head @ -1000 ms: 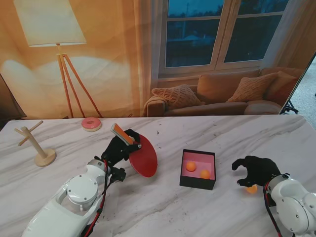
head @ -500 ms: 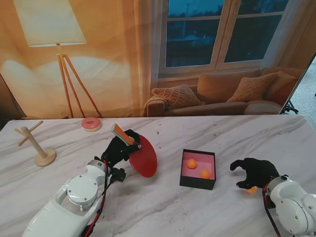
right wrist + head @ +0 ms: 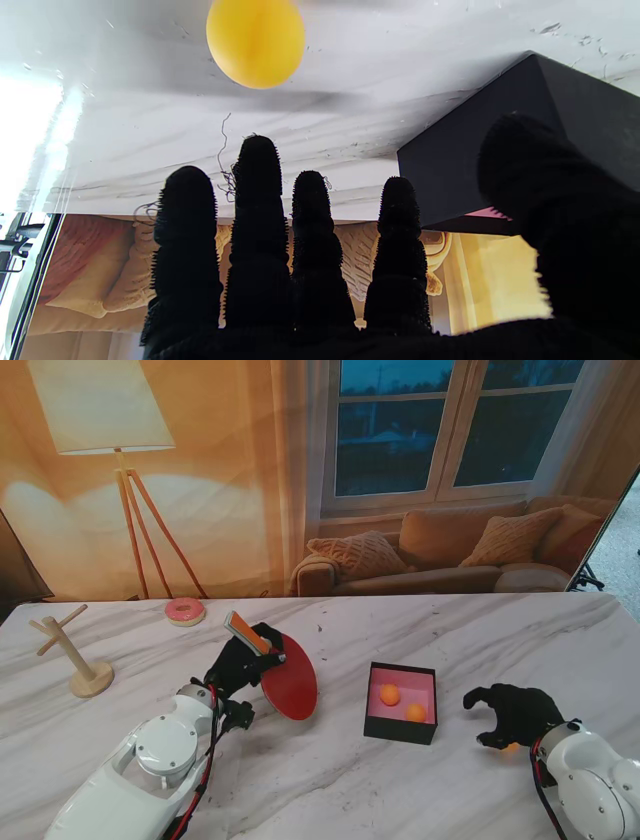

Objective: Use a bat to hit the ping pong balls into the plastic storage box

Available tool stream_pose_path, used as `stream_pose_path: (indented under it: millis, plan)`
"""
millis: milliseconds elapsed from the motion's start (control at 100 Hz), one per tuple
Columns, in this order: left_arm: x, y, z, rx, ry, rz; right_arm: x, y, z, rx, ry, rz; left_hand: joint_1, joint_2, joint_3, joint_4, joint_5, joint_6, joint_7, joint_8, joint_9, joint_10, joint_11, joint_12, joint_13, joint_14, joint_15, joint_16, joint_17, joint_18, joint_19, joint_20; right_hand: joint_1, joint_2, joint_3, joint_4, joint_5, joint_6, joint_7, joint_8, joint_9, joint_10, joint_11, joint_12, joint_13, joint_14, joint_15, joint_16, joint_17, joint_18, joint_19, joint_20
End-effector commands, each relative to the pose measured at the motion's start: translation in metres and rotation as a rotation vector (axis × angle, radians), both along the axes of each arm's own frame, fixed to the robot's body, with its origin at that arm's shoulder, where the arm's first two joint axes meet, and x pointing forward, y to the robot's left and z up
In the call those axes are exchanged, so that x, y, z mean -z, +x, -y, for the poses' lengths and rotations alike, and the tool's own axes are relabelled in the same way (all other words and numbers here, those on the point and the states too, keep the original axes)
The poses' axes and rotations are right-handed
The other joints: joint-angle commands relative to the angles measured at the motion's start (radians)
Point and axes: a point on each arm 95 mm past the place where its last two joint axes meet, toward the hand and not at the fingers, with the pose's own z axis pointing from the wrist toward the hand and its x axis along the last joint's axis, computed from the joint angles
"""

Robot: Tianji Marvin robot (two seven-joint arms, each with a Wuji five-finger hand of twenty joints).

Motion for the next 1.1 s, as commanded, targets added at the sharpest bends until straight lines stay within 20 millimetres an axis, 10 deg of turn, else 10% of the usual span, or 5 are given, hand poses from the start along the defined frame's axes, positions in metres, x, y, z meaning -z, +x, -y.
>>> stream_pose_path:
  millis: [0, 1090]
  plan:
    - [-0.002, -0.001, 0.002, 0.011, -0.003, 0.002, 0.003, -0.004, 0.001, 0.000, -0.011, -0.025, 0.009, -0.020, 0.075, -0.016, 0.029, 0.022, 0.051, 0.014, 0.020, -0.124, 0.013, 0.014, -0.008, 0.145, 0.031, 0.009, 0.010, -0.056, 0.032, 0.014, -0.028, -0.017, 0.006, 0.034, -0.012, 0.001, 0.009, 0.018, -0.050, 0.008, 0.012, 0.009, -0.004, 0.007, 0.020, 0.007, -0.002, 0.016, 0.024, 0.013]
    - [0.001, 0.000, 0.005, 0.017, -0.002, -0.016, 0.018, -0.015, 0.016, 0.032, -0.065, -0.110, 0.011, -0.017, 0.072, -0.018, 0.028, 0.023, 0.050, 0.015, 0.017, -0.121, 0.011, 0.014, -0.012, 0.147, 0.030, 0.009, 0.010, -0.056, 0.032, 0.014, -0.015, 0.014, 0.024, 0.044, 0.032, 0.015, 0.041, 0.052, -0.085, 0.010, -0.004, -0.010, -0.051, 0.029, -0.074, -0.036, -0.040, 0.004, -0.026, 0.003]
